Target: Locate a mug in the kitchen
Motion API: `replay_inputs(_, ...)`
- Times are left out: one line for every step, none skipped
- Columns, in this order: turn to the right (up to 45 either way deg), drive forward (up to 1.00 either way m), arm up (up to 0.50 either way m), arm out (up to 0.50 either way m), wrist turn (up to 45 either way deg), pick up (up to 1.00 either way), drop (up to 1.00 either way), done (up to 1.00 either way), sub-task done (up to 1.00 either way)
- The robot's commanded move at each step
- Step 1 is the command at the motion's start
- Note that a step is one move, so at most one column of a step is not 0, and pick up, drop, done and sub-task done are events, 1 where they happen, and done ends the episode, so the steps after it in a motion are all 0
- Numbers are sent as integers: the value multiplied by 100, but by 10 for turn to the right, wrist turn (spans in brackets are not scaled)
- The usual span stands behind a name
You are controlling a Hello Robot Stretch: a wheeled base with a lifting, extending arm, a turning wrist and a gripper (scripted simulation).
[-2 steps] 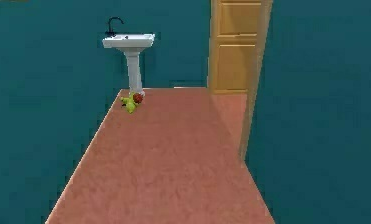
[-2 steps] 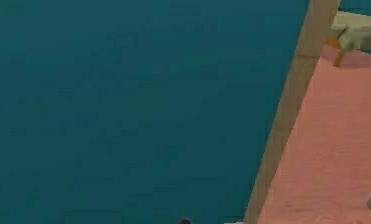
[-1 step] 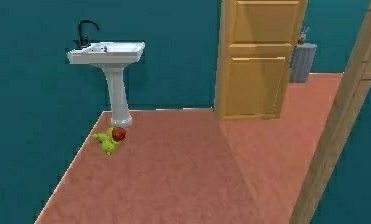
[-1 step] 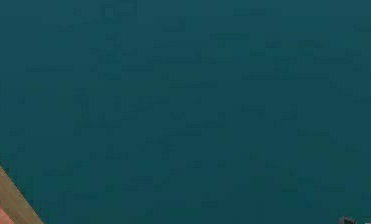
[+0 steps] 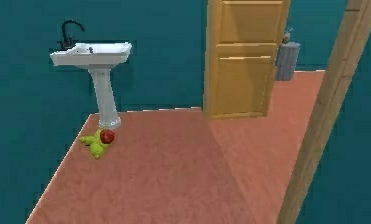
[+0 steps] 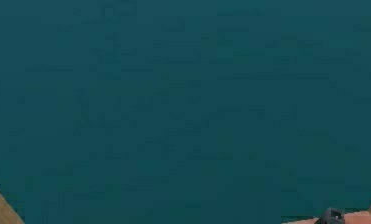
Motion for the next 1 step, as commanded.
replay_inputs(0,85,0,0,0,0,0,0,0)
